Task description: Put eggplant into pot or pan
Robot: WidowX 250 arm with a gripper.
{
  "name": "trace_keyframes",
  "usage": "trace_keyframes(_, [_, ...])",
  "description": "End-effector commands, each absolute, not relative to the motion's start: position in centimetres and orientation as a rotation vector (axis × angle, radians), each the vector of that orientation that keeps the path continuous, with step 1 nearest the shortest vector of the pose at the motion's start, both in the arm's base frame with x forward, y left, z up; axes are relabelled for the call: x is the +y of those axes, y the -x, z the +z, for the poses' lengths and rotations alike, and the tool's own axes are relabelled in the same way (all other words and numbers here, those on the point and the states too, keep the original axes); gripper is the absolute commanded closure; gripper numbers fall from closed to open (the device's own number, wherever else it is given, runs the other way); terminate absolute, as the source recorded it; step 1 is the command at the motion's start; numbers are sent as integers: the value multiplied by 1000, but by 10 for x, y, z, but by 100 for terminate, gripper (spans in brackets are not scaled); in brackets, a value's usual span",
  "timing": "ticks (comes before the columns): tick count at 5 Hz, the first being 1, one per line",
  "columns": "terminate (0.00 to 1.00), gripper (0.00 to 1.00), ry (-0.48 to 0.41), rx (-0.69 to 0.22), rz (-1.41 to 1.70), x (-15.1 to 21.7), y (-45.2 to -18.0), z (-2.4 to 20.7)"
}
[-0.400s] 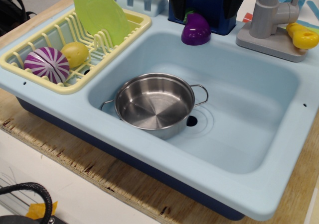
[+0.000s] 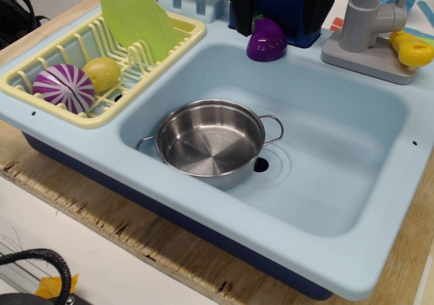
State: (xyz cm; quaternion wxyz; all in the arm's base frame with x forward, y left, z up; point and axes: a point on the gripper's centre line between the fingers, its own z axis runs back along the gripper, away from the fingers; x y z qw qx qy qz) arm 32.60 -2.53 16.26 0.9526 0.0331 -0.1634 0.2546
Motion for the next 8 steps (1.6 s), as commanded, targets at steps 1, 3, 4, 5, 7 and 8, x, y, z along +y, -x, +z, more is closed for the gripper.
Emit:
trace_keyframes(1, [0, 0, -59, -397, 462, -20, -342, 171])
trace_keyframes(3, [0, 0, -73, -421, 446, -13, -344, 162])
trace_keyframes(4, [0, 0, -72, -415, 455, -7, -343, 159])
trace_keyframes(5, [0, 0, -59, -388, 462, -5, -344, 150])
trace_keyframes(7, [0, 0, -16, -384, 487, 1, -351, 127])
trace_keyframes(8, [0, 100, -6, -397, 525, -4, -349, 124])
